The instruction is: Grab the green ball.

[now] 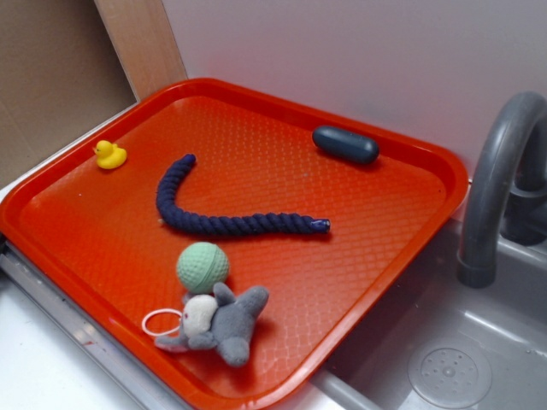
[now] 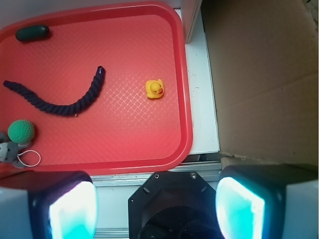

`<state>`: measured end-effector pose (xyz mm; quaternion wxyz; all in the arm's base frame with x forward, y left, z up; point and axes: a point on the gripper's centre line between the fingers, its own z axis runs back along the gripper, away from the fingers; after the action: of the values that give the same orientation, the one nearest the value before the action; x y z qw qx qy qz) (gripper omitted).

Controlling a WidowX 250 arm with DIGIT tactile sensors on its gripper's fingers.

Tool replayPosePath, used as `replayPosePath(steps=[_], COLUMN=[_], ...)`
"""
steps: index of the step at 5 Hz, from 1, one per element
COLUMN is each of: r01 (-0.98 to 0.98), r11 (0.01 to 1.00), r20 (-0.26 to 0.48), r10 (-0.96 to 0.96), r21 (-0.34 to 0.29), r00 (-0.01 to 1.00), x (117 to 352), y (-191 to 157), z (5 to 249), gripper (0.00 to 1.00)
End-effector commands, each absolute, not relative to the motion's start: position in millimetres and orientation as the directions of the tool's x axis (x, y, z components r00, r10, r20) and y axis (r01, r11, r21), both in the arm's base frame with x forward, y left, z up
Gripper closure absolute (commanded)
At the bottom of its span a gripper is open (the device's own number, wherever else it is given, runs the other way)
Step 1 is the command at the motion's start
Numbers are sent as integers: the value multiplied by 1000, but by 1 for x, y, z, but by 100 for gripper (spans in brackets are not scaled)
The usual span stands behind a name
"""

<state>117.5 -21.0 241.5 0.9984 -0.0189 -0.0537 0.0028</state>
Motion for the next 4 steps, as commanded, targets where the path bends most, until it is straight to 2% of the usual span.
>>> replayPosePath(steps=[1, 3, 4], r01=[-4, -94, -169], r11=[999, 992, 975], r20=[107, 155, 153], r10=[8, 105, 190], r21=[-38, -79, -143], r00=[994, 982, 970], x=[117, 118, 121], y=[-21, -69, -110], z=[242, 233, 234], gripper=[0, 0, 0])
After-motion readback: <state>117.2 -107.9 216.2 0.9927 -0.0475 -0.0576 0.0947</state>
